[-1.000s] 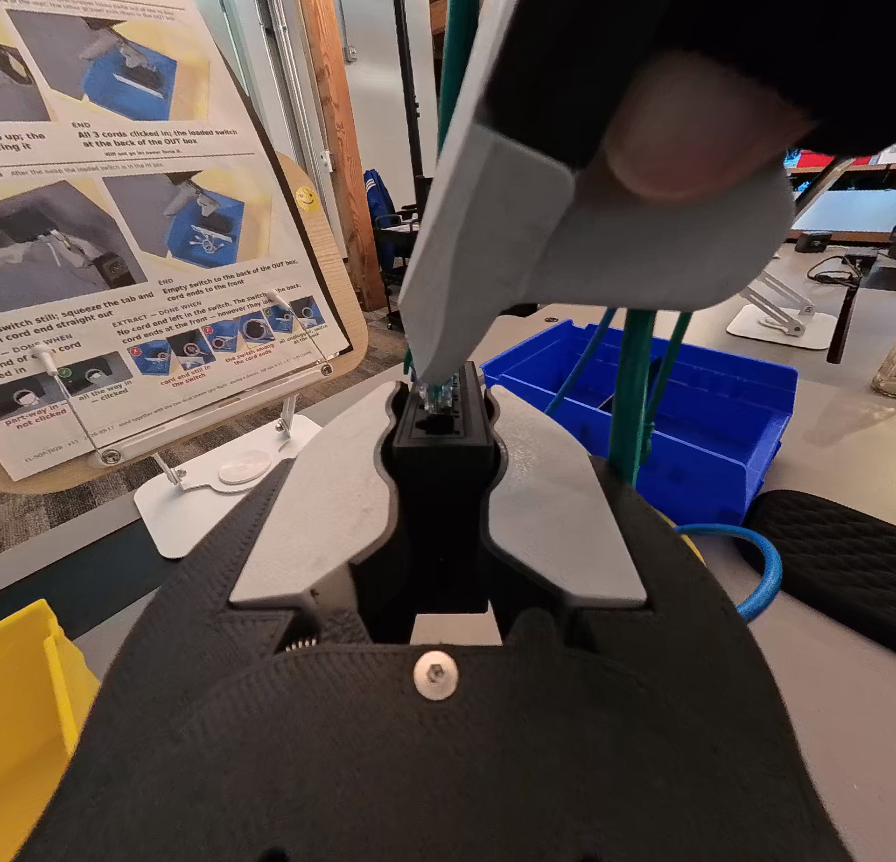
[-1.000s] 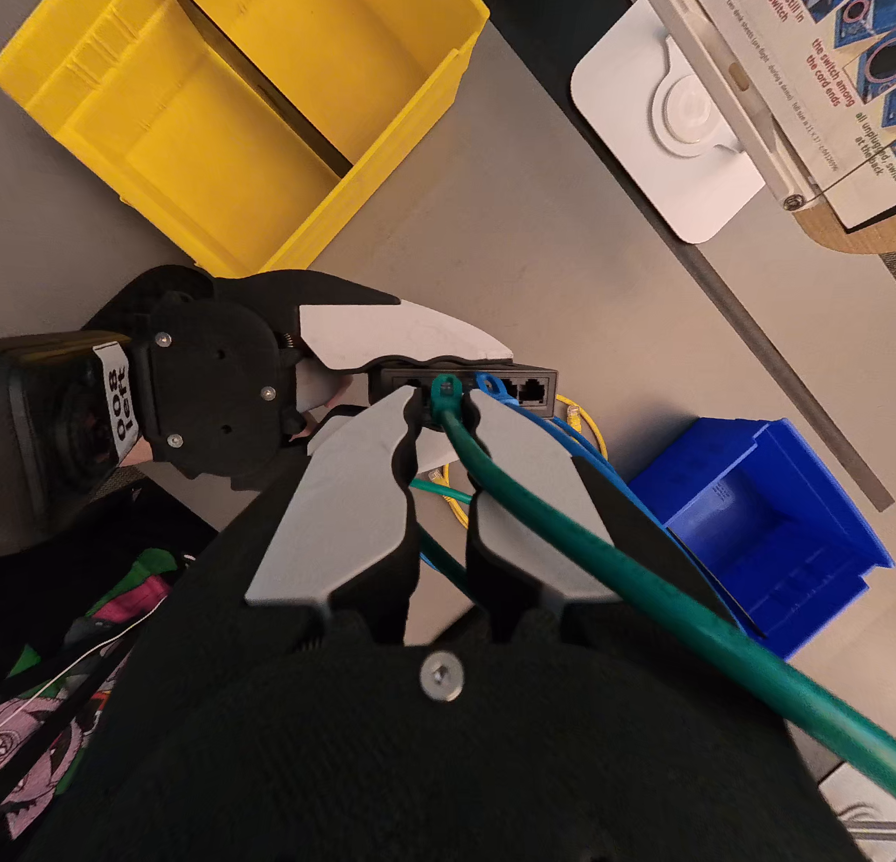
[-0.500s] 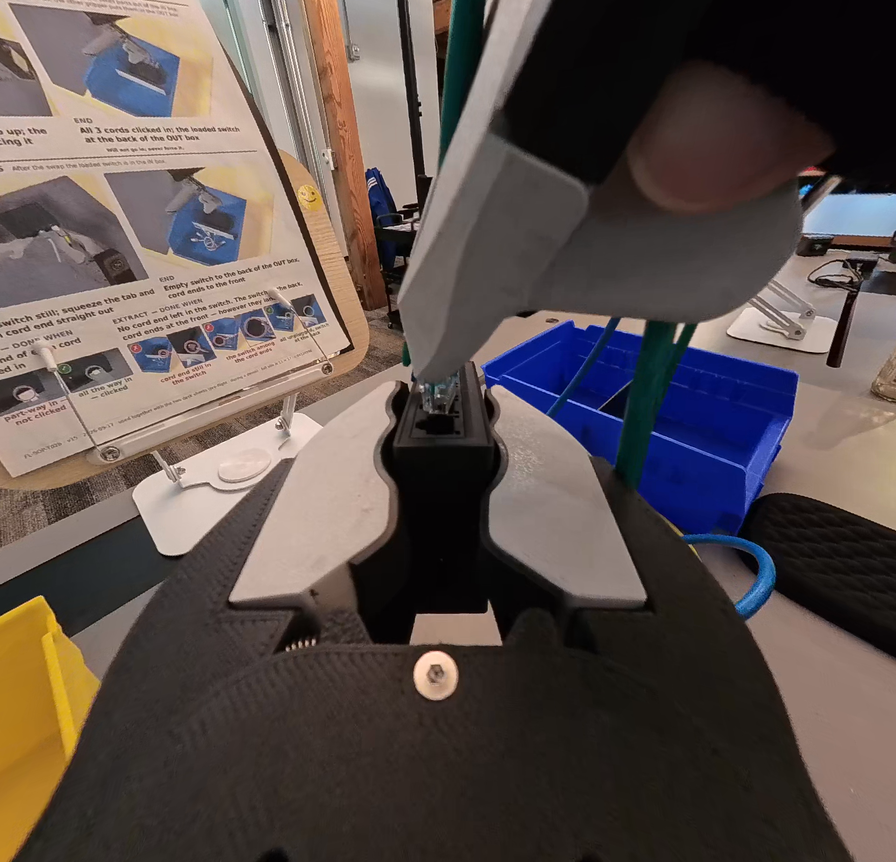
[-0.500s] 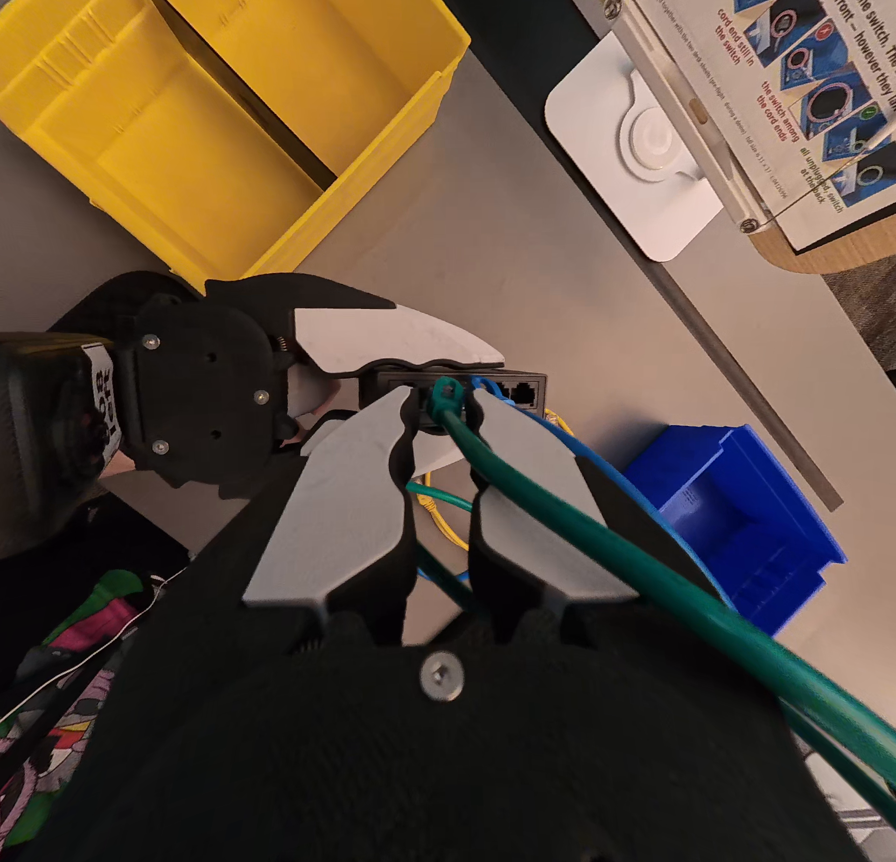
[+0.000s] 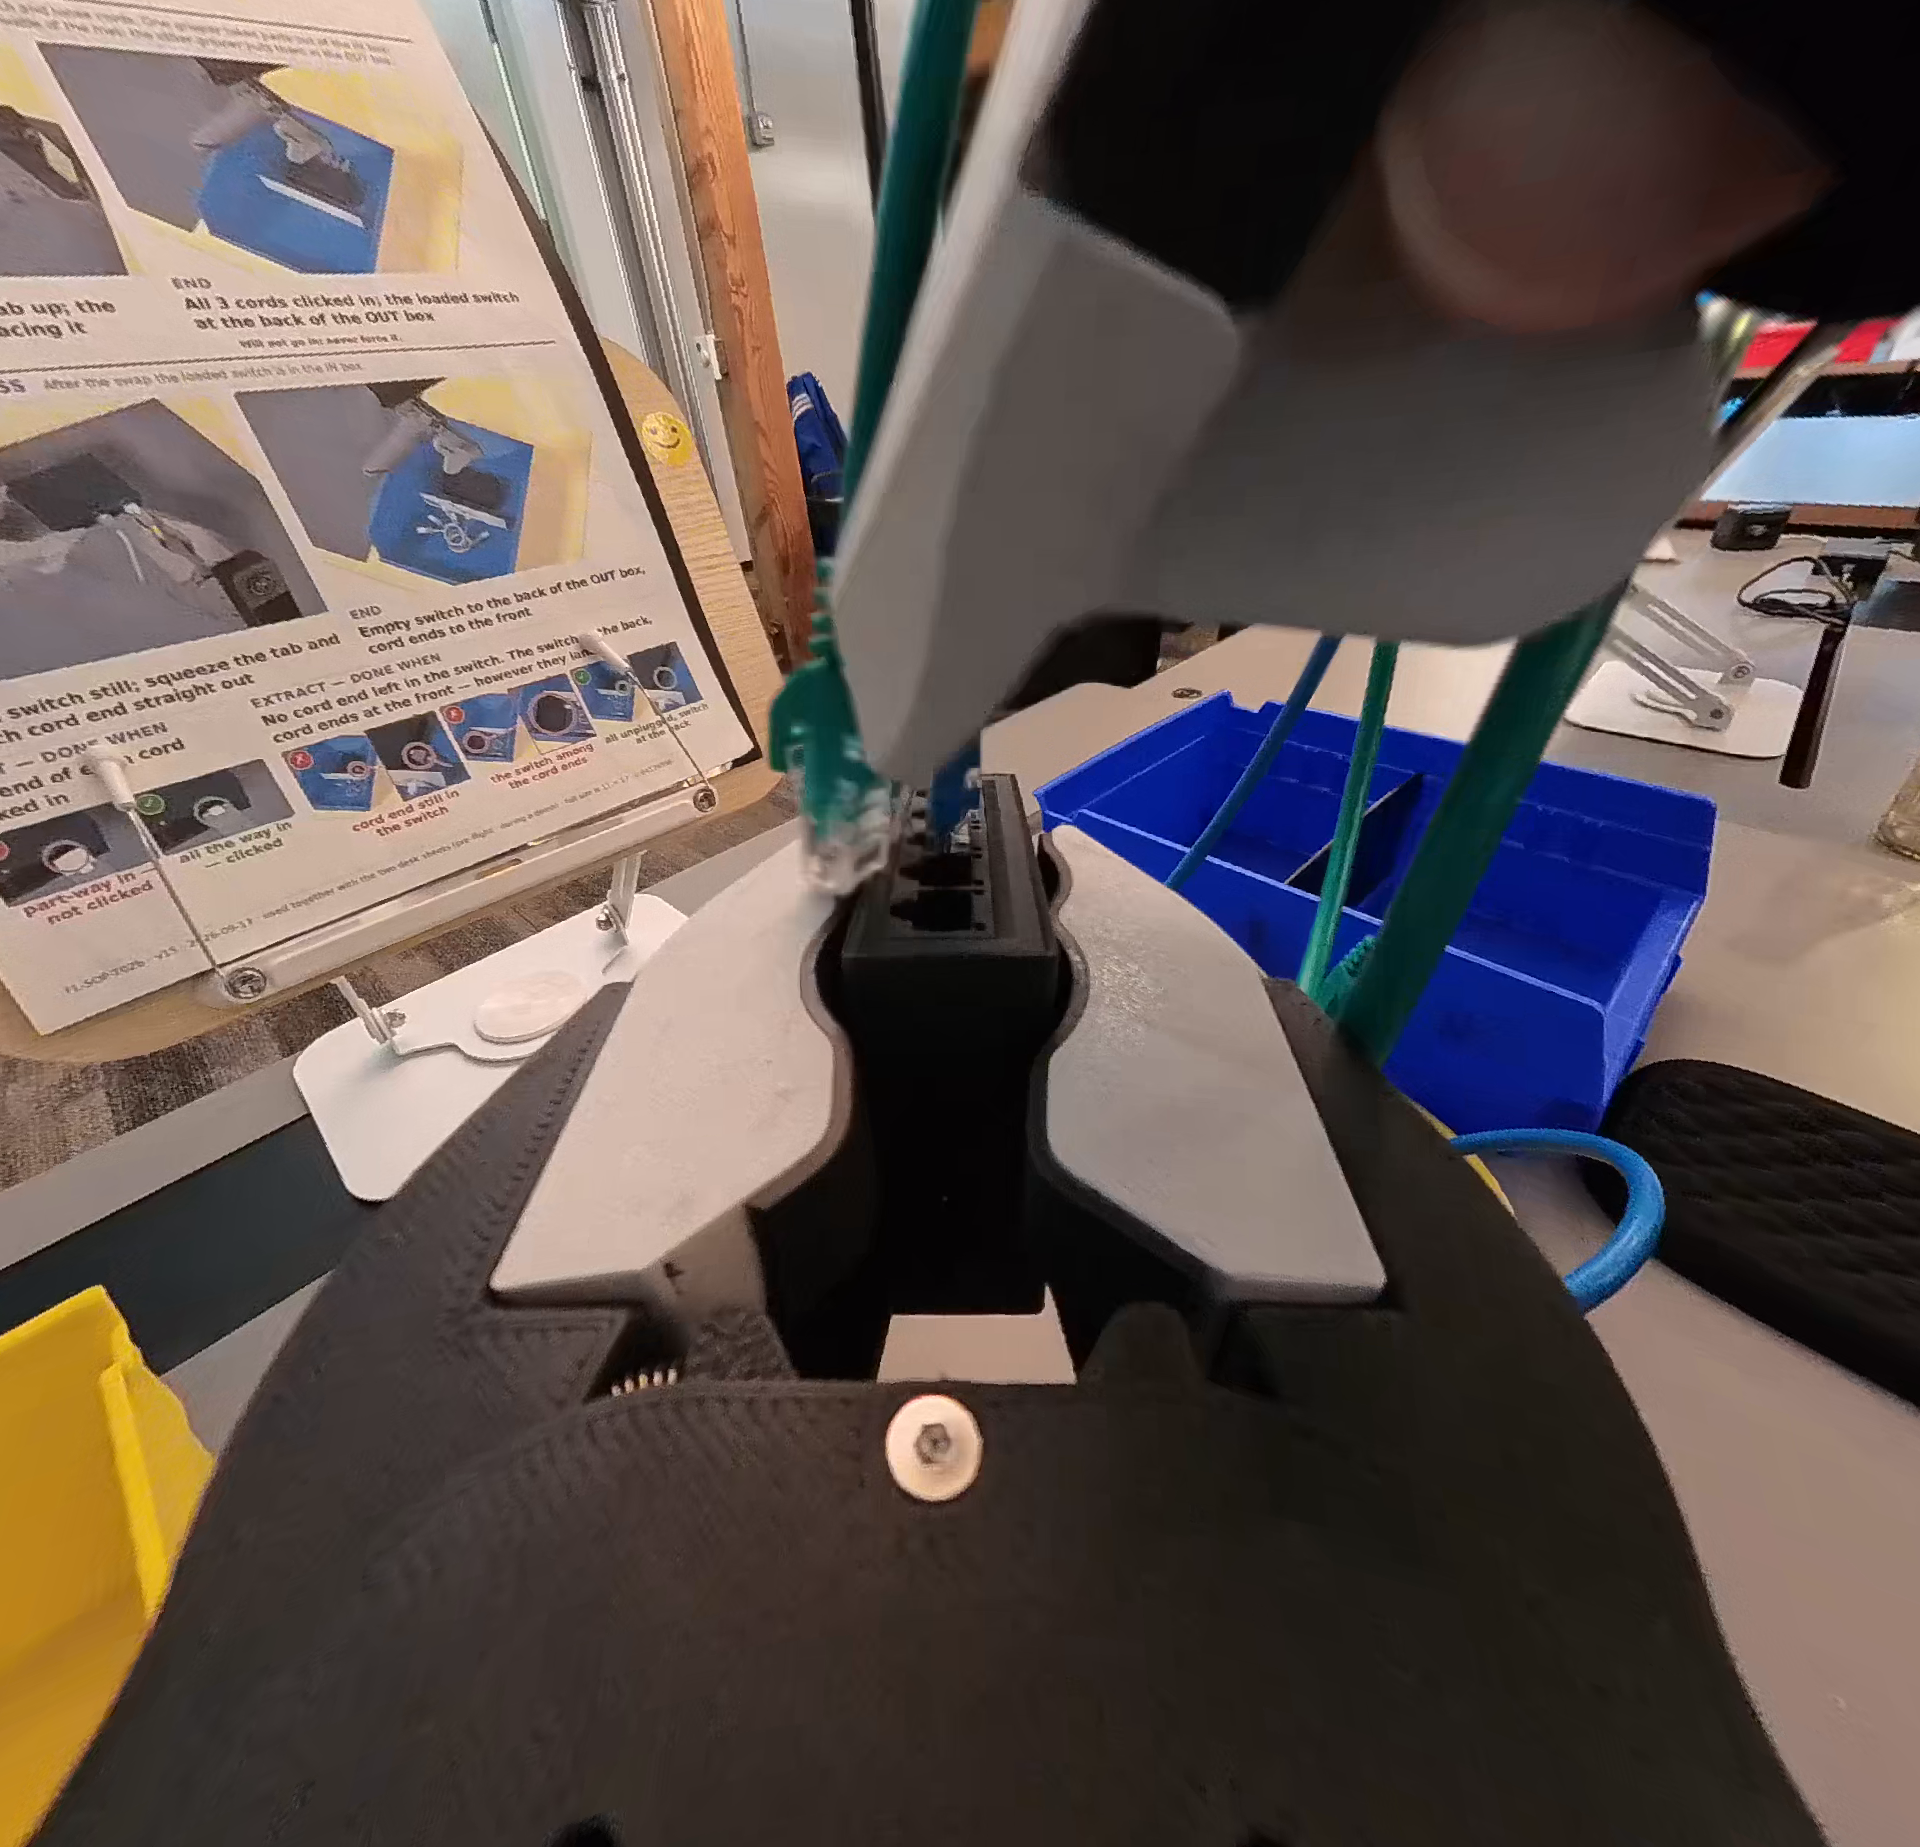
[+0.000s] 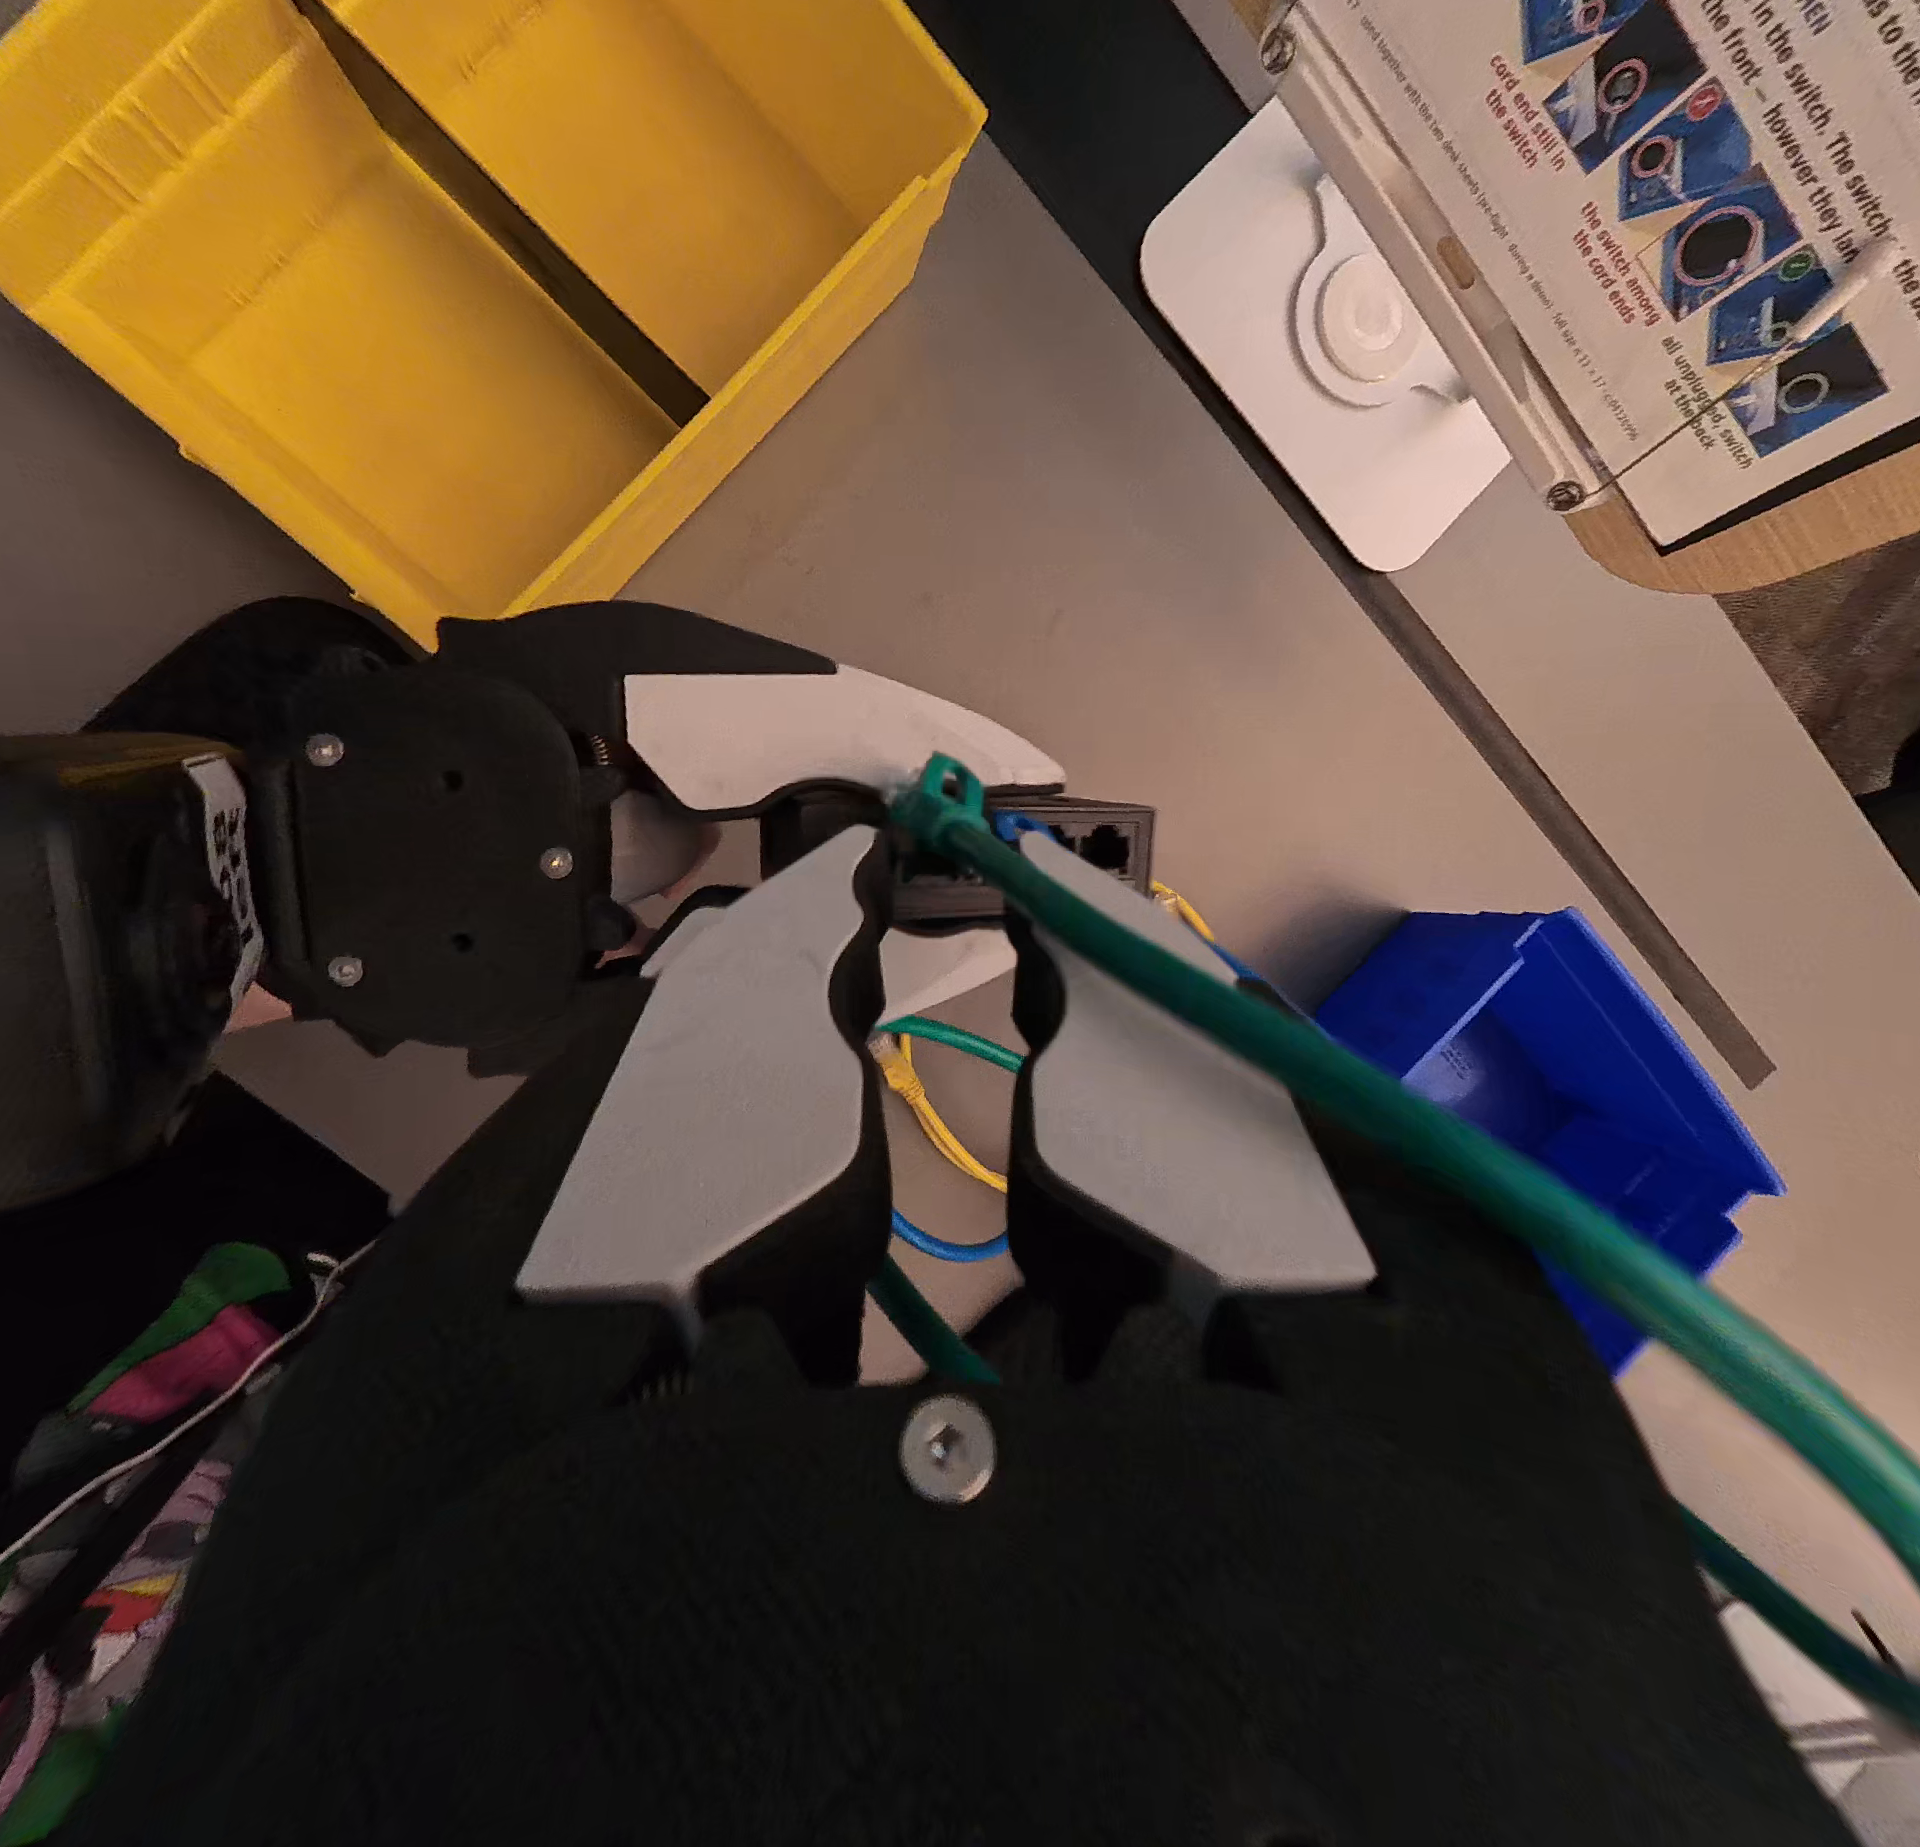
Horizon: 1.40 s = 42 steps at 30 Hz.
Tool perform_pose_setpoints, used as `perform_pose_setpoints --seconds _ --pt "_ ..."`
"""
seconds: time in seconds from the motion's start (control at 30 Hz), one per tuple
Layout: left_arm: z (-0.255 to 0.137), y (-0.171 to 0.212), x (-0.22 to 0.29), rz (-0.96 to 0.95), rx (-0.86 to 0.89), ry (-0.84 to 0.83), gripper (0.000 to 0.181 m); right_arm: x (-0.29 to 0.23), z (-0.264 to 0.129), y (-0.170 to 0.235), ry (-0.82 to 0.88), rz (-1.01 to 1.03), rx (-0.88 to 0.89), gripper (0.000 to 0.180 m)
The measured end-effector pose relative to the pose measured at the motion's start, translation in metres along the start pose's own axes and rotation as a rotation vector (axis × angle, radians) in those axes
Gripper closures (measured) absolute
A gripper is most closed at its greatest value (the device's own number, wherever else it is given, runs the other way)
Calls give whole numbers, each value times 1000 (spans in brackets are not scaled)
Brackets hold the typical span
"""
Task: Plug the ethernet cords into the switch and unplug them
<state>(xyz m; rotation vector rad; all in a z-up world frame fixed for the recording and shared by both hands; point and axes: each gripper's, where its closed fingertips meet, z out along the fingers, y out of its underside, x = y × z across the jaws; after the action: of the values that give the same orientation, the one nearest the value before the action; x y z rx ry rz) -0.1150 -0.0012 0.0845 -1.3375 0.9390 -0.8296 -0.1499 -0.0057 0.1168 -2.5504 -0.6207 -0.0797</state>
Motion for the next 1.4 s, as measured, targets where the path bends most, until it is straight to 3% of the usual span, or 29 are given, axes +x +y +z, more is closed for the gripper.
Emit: perform_pose_setpoints --seconds 0.13,0.2,0.4,0.5,0.6,0.73,0.9,1.0,1.07,1.23,1.3,1.4 --pt "0 -1 3 23 4 -5 152 3 -2 -1 20 -1 9 159" --pt "-1 -4 3 46 14 -16 152 6 -1 -3 39 -16 23 178" --pt "-4 -5 -8 31 12 -27 152 5 -8 2 2 -23 85 178" --pt "-5 -4 -10 31 3 20 152 10 -21 4 6 -25 223 177" --pt "-3 8 -8 139 -96 65 152 14 -51 11 86 -95 501 175" --pt "-15 14 -16 391 -197 16 151 18 -81 71 180 -92 888 168" --pt "-63 -15 -50 470 -232 -83 152 36 -26 160 -57 207 1001 159" --pt "-94 -34 -40 439 -146 51 152 54 16 169 -284 429 940 160" --pt "-107 -45 -38 425 -90 62 152 50 59 160 -406 476 774 158" --pt "-115 -41 -39 461 -120 21 152 57 180 170 -209 342 168 153" --pt "-111 -29 -37 467 -160 24 152 62 203 166 -203 355 101 153" --pt "-103 -11 -31 464 -211 26 152 42 221 156 -351 414 47 143"
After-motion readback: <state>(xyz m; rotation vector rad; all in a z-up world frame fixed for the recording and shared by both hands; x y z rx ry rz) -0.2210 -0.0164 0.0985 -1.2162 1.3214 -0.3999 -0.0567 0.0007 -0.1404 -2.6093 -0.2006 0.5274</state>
